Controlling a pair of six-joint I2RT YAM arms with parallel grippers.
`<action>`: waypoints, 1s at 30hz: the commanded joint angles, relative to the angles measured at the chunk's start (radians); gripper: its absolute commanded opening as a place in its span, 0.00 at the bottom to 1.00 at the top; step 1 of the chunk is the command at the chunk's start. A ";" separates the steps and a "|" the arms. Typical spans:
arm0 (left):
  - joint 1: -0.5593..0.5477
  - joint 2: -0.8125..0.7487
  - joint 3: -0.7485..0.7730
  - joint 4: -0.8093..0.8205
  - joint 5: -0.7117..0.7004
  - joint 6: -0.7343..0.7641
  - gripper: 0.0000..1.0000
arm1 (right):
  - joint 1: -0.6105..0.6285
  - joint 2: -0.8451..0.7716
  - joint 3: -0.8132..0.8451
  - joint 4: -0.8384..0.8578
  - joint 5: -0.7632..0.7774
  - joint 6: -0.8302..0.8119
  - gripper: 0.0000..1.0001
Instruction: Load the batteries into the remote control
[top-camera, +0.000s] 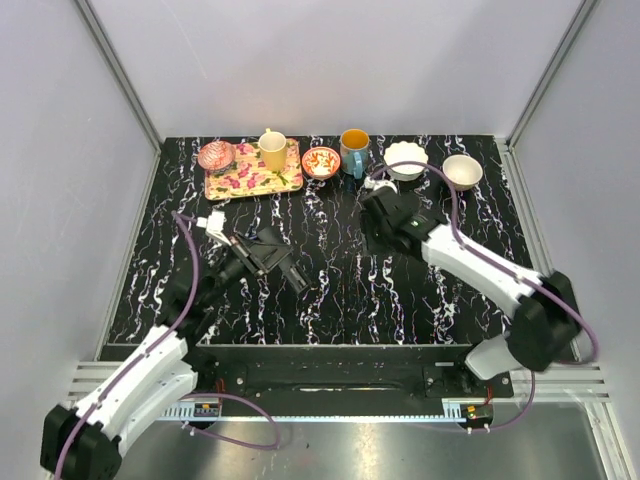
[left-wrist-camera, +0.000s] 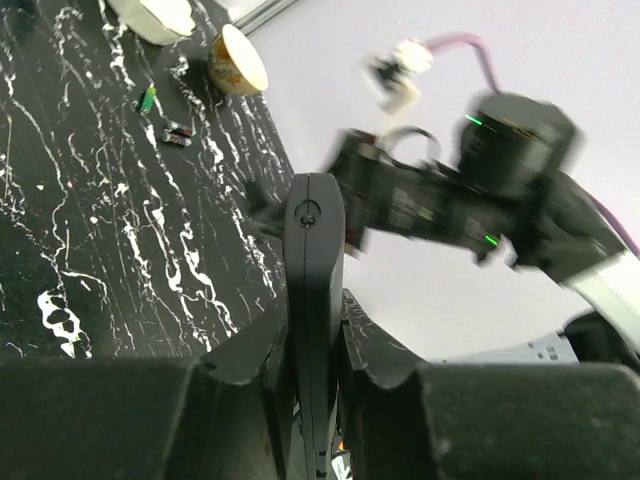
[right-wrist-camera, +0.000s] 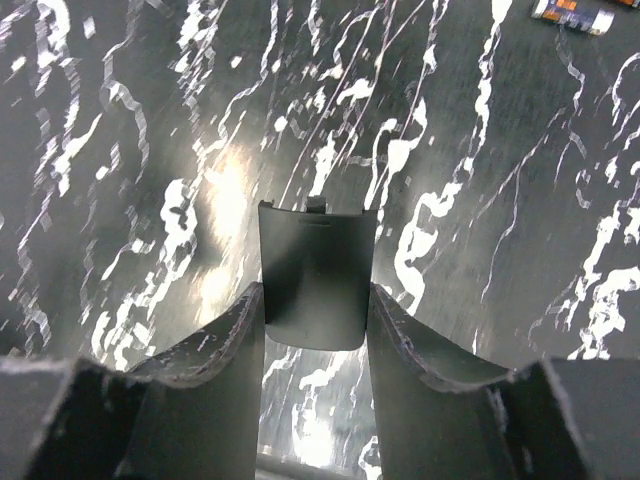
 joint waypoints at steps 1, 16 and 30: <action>0.005 -0.141 -0.019 -0.138 -0.028 0.047 0.00 | -0.096 0.189 0.119 0.057 0.045 -0.046 0.24; 0.010 -0.238 -0.134 -0.134 0.019 0.013 0.00 | -0.193 0.442 0.086 0.110 -0.185 -0.051 0.34; 0.010 -0.211 -0.126 -0.148 -0.002 -0.013 0.00 | -0.193 0.395 0.024 0.106 -0.205 -0.007 0.65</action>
